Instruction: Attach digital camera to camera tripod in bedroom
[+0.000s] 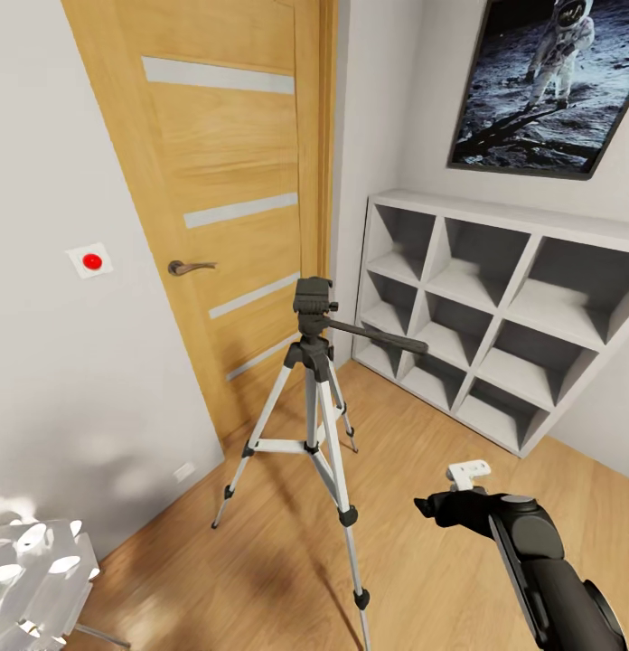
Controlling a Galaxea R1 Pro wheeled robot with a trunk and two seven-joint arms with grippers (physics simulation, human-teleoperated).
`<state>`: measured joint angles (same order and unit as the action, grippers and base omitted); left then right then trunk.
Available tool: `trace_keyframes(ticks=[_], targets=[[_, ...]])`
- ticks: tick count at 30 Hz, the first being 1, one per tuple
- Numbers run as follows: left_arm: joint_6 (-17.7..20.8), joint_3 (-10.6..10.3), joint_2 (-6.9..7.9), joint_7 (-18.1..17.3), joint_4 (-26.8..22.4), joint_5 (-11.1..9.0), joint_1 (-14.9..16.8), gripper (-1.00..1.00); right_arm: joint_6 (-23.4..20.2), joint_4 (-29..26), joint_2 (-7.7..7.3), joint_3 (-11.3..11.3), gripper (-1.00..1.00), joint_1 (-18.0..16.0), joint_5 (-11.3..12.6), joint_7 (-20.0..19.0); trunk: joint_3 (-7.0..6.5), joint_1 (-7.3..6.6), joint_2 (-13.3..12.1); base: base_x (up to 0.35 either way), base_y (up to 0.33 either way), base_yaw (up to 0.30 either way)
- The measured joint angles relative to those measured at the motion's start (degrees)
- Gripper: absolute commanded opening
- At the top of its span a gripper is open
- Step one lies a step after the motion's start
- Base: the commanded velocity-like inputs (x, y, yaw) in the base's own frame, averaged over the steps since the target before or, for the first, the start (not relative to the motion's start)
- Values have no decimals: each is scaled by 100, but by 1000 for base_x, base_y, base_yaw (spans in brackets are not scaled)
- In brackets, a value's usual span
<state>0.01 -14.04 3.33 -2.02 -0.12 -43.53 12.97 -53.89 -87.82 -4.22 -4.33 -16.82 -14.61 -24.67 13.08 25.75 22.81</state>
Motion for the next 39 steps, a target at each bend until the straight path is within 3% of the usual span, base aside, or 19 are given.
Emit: trace_keyframes(ticks=[4, 11, 14, 21, 27, 39], targets=[[0, 0, 0, 0, 0, 0, 0, -100, -21, -134, 5, 261, 100, -14, -2, -103, 0, 0, 0, 0, 0, 0], [0, 0, 5, 0, 0, 0, 0, -100, -71, -186, 35, 355, 100, -203, 0, -187, 0, 0, 0, 0, 0, 0], [0, 0, 7, 0, 0, 0, 0, -100, -82, -190, 130, 404, 100, -368, 7, -275, 0, 0, 0, 0, 0, 0], [0, -1, 8, 4, 1, -3, 1, -100, -592, -175, 947, 855, 100, -1369, 32, -423, -1, 0, 0, 0, 0, 0], [0, 0, 8, 2, 1, -2, 0, -100, -592, -167, 1406, 1020, 100, -1694, 11, -437, 0, 0, 0, 0, 0, 0], [0, 1, 9, 6, 0, -6, 0, -100, -592, -125, 1419, 1074, 100, -1781, -35, -386, 0, 0, 0, 0, 0, 0]])
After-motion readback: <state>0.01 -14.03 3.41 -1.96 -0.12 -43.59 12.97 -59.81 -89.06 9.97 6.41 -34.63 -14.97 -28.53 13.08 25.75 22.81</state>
